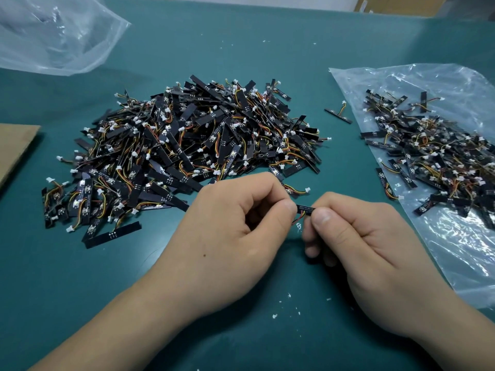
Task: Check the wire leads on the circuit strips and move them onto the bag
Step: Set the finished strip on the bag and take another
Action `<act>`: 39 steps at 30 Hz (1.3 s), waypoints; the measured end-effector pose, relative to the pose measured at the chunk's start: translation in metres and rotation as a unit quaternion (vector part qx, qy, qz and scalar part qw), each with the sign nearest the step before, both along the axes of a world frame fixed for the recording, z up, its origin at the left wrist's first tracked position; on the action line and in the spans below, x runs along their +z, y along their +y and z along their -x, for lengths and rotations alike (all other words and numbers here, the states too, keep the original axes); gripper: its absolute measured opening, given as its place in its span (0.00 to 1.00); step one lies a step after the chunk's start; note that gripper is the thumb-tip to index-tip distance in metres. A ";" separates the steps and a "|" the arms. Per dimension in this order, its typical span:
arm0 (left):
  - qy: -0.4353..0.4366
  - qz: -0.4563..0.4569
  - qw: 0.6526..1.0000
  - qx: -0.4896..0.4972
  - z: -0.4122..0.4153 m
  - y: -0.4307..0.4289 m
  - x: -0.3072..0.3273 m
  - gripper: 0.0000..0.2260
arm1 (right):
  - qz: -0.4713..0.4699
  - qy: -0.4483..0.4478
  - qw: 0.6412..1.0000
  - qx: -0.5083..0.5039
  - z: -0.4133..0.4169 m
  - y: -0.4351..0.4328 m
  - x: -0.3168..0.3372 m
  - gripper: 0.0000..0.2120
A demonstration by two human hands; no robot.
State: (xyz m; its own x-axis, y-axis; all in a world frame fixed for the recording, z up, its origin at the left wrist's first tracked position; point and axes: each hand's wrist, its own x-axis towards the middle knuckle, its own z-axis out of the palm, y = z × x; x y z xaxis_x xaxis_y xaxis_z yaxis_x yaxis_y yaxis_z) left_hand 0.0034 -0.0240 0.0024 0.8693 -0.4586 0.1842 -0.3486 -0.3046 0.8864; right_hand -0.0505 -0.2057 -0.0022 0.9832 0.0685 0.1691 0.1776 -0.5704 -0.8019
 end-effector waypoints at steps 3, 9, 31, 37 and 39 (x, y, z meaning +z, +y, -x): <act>-0.004 -0.006 1.000 0.000 0.000 -0.001 0.000 0.09 | -0.004 0.001 1.000 0.002 0.000 -0.001 0.000 0.16; -0.002 0.003 1.000 0.000 0.001 -0.001 0.000 0.09 | 0.004 -0.008 1.000 0.005 0.000 -0.001 0.000 0.16; -0.027 -0.032 0.999 -0.004 0.002 0.000 0.002 0.09 | 0.023 -0.001 1.000 0.003 -0.001 0.000 0.000 0.16; -0.040 -0.047 0.998 -0.014 0.002 0.001 0.002 0.10 | 0.006 0.000 1.000 0.013 -0.001 -0.001 0.001 0.15; -0.041 -0.048 0.998 -0.018 0.002 0.001 0.001 0.10 | 0.001 0.003 1.000 0.016 0.000 -0.001 0.001 0.15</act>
